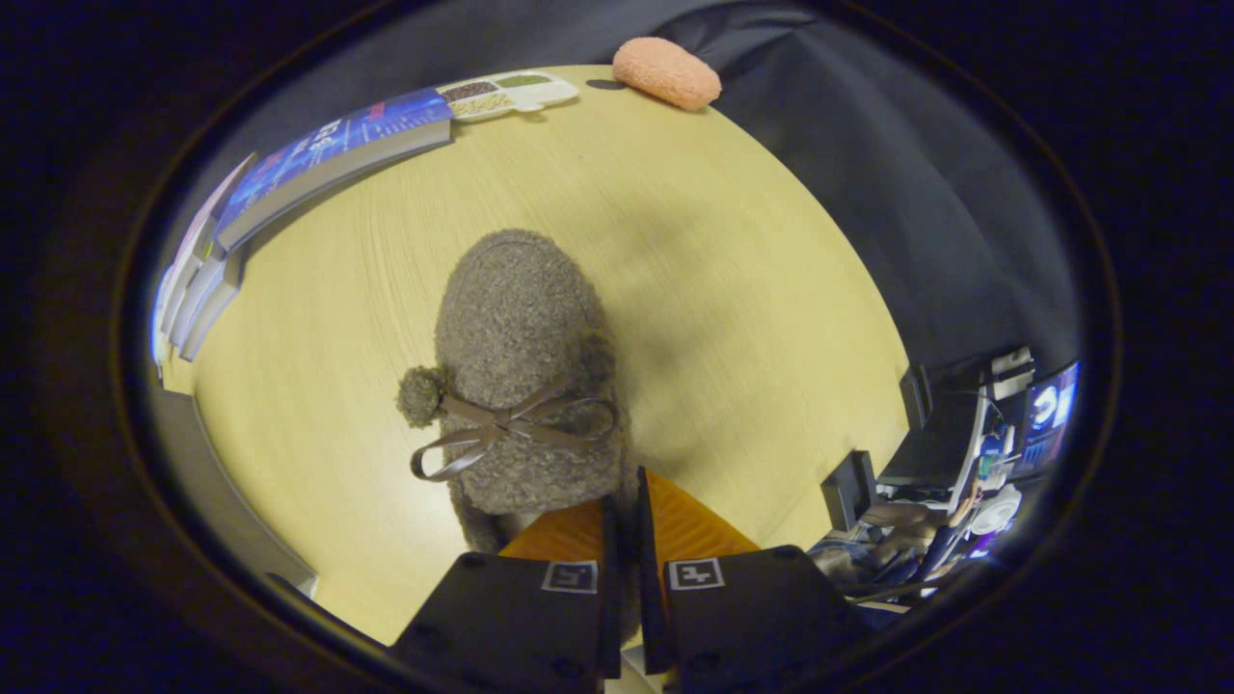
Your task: Open the storage box then place both shoes into the box .Put the left shoe in first, then the right shoe, with the right side of both shoes facing outward in a uniform manner.
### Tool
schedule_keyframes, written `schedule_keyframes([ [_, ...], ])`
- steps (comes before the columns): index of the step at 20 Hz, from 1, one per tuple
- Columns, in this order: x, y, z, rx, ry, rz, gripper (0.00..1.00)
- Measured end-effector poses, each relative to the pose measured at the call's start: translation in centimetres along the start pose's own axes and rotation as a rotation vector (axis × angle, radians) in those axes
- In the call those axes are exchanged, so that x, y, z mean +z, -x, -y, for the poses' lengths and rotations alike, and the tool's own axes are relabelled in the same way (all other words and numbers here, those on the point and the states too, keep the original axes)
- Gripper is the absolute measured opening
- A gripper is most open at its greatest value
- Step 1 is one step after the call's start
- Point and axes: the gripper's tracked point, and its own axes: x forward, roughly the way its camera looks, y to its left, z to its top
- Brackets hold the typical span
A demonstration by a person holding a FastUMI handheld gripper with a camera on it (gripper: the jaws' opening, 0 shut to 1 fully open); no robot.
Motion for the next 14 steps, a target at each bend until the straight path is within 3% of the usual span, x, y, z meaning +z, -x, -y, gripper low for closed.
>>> schedule_keyframes([
  [2, -0.5, 0.0, 0.0, -0.002, -0.003, 0.009, 0.13],
  [3, 0.4, 2.1, 0.1, 0.014, 0.012, 0.011, 0.09],
  [4, -0.1, 0.0, 0.0, 0.012, 0.011, 0.009, 0.06],
  [14, 0.1, 1.0, 0.6, 0.022, 0.003, 0.056, 0.04],
])
